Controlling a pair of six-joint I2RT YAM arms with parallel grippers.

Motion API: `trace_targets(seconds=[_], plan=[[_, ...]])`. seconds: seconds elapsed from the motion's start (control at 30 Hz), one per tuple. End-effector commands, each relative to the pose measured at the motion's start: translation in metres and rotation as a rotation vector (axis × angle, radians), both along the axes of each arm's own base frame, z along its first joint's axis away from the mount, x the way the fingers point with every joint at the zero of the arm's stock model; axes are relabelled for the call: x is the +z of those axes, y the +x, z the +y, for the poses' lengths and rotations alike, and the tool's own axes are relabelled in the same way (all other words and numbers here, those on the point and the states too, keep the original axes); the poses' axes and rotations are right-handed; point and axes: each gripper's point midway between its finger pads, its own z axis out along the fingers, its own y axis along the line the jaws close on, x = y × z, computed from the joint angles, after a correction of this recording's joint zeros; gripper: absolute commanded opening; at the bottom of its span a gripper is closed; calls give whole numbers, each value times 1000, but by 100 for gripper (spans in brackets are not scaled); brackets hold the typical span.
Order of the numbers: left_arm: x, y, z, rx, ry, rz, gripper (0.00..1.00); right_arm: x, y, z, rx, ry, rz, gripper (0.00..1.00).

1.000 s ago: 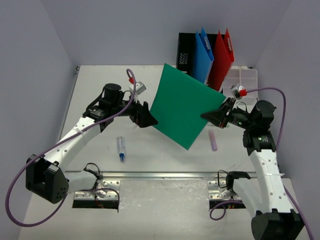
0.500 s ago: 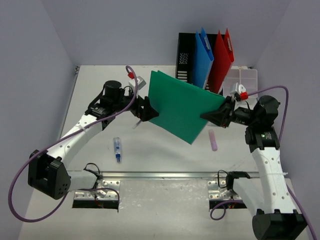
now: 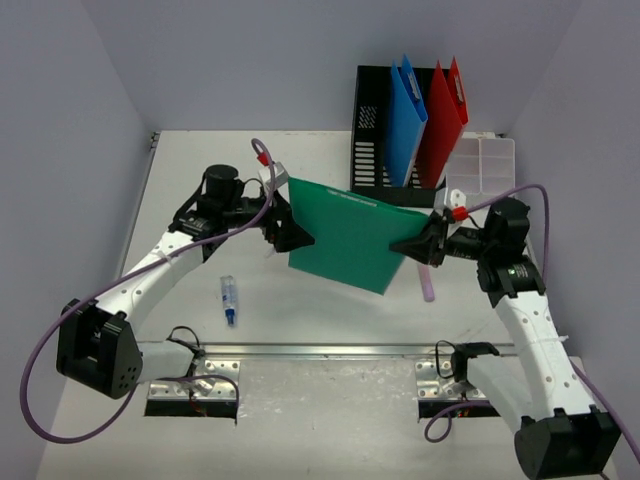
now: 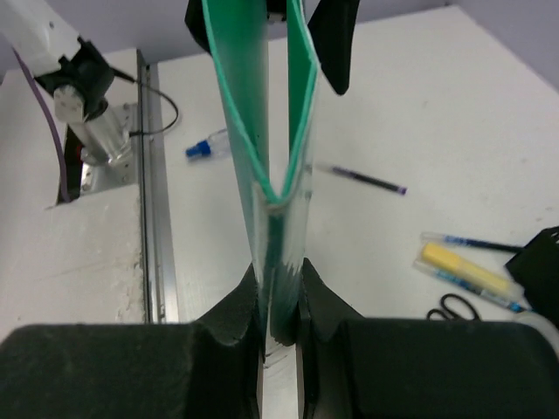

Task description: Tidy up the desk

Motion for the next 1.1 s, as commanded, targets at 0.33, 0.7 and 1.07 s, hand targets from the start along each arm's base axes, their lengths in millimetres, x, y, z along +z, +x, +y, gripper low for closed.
trace_targets(seconds=[0.33, 0.7, 1.07], plan=[[-47, -30, 6, -144, 39, -85, 86, -65, 5, 25, 118, -132, -177, 13], [-53, -33, 7, -157, 40, -110, 81, -78, 5, 25, 103, -142, -126, 69], [-53, -32, 7, -149, 40, -103, 71, -85, 7, 35, 112, -109, -92, 7]])
